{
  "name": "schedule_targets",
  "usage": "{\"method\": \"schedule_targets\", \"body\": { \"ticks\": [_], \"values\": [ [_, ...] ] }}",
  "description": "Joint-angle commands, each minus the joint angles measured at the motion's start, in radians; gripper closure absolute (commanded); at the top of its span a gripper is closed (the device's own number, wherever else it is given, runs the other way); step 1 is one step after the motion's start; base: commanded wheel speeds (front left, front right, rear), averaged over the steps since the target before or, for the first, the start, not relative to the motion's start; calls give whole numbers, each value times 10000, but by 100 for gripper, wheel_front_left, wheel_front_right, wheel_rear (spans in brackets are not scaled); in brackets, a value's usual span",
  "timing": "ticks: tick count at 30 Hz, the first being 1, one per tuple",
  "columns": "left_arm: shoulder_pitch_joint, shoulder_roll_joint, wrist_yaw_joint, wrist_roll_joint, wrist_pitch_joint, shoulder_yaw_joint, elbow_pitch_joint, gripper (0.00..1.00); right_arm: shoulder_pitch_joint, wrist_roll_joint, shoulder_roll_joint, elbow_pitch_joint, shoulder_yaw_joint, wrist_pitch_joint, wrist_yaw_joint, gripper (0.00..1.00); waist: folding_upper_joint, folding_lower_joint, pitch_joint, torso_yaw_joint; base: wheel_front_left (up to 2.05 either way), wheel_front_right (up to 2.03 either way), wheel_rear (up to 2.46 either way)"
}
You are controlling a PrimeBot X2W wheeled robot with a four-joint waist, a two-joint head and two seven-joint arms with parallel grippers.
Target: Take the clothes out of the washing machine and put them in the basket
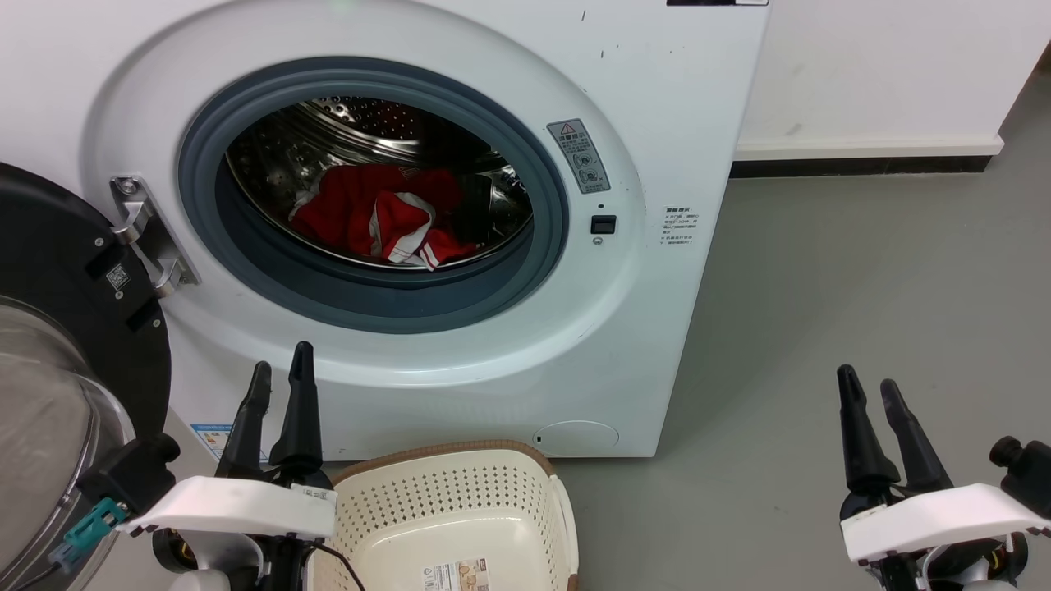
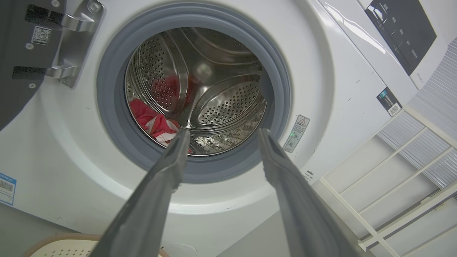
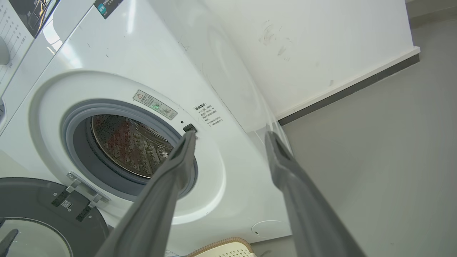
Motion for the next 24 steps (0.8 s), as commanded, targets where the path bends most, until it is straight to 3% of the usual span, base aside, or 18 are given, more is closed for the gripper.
{"method": "schedule_targets", "body": {
  "ticks": [1, 10, 24],
  "values": [
    [-30, 116, 68, 518, -117, -80, -253, 0, 6, -525, -51, -169, 74, -74, 3, 0, 0, 0, 5, 3, 0, 0, 0],
    [42, 378, 456, 1891, -359, -550, -413, 0, 106, -1778, -56, -120, 56, 51, 2, 0, 0, 0, 23, 20, 0, 0, 0],
    [118, 963, 1479, 3543, -734, -1499, -323, 0, 220, -3454, -63, -439, 6, -55, 2, 0, 0, 0, 5, 57, 0, 0, 0]
  ]
}}
